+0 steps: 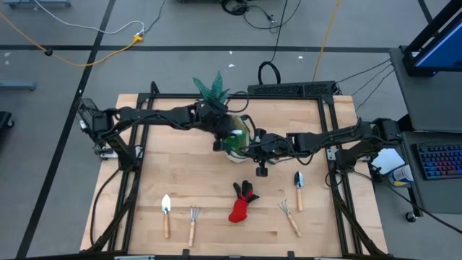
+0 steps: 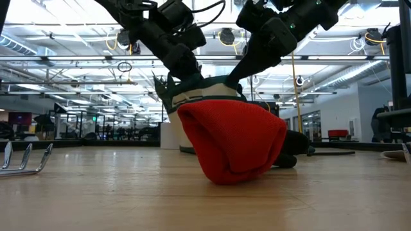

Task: Pick & Place Garden tools in Gardening bag
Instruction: Put the green spray bottle into the gardening bag

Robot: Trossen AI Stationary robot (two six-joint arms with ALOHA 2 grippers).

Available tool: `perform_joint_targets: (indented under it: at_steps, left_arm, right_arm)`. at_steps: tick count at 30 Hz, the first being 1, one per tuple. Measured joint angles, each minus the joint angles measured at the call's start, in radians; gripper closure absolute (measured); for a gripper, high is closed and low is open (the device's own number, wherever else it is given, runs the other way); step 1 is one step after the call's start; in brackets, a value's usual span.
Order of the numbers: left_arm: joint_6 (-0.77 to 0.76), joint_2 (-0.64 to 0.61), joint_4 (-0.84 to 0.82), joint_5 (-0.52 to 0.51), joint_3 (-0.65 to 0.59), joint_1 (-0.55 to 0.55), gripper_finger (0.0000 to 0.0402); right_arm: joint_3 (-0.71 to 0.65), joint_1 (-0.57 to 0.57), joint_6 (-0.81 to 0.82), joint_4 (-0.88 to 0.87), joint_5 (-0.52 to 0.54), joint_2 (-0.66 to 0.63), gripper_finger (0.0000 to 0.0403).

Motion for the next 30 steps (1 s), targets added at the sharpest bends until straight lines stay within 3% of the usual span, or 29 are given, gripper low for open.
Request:
perform_joint_targets:
  at_steps: [7, 14, 22, 30]
  left_arm:
    - [0.000, -0.035, -0.047, -0.083, -0.002, 0.003, 0.0344]
    - [-0.039, -0.036, -0.112, -0.063, -0.001, 0.020, 0.0322]
    - [0.134, -0.034, -0.087, -0.062, -0.002, 0.018, 0.0300]
    - [0.142, -0.034, -0.092, -0.059, -0.002, 0.018, 0.0298]
  right_arm:
    - [0.000, 0.000, 0.000, 0.000, -0.001, 0.000, 0.0400]
    - [0.000, 0.000, -0.003, 0.009, -0.003, 0.000, 0.0401]
    - [0.000, 0.000, -0.107, 0.009, -0.006, 0.000, 0.0402]
    - [0.000, 0.000, -0.140, 0.001, -0.005, -0.003, 0.0400]
